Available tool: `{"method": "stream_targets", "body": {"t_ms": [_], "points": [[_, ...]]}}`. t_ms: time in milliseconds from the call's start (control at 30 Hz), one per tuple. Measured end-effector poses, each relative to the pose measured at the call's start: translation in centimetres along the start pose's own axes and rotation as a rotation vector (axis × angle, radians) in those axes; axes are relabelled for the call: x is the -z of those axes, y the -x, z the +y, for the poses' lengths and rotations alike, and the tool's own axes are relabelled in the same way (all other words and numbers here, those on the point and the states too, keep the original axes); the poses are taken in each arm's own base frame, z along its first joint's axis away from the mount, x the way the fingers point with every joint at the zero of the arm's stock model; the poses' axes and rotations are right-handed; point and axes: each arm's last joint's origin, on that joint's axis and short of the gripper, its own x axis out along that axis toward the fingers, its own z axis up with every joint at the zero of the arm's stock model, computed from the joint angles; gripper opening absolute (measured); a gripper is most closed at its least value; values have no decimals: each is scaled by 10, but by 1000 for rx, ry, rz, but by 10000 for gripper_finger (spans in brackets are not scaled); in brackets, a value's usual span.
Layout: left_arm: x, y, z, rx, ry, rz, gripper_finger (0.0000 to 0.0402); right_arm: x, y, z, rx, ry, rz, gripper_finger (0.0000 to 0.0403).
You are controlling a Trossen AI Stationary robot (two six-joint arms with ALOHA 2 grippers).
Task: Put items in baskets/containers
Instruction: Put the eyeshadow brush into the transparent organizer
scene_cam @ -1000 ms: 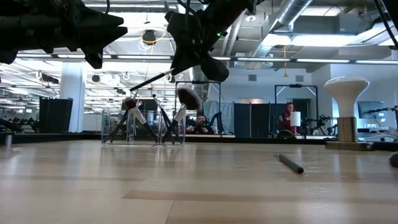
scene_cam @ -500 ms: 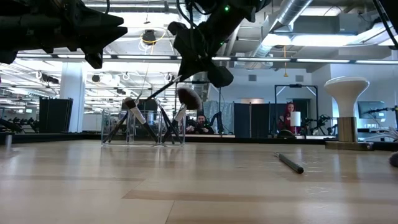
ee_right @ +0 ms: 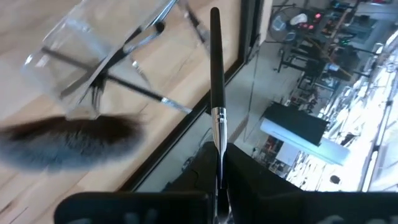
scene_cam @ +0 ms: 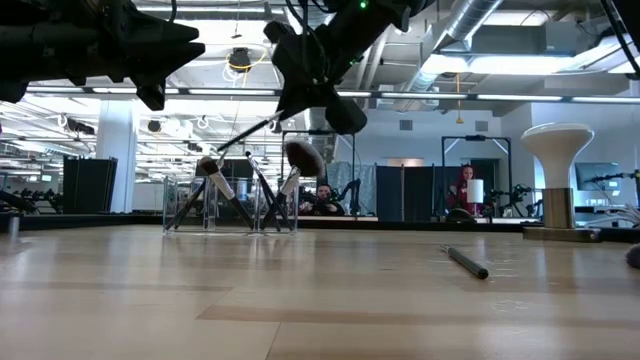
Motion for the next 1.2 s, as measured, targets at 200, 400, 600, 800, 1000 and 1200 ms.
{"method": "stream_targets", "body": {"t_ms": [200,400,600,800,1000,1200], "points": [[0,0,0,0,0,0,95,4,-2,3,-31,13,9,13],[0,0,0,0,0,0,95,7,-7,6,-56,19,20,24],[0,0,0,0,0,0,95,2,-24,14,-57,16,36,39],[3,0,0,-2,-5,15,95,-5,-44,24,-36,17,103,54],[4,0,1,-3,-7,21,95,-9,-45,23,-13,14,118,61],[4,0,1,-3,-7,21,95,-11,-42,17,44,-11,180,61]]}}
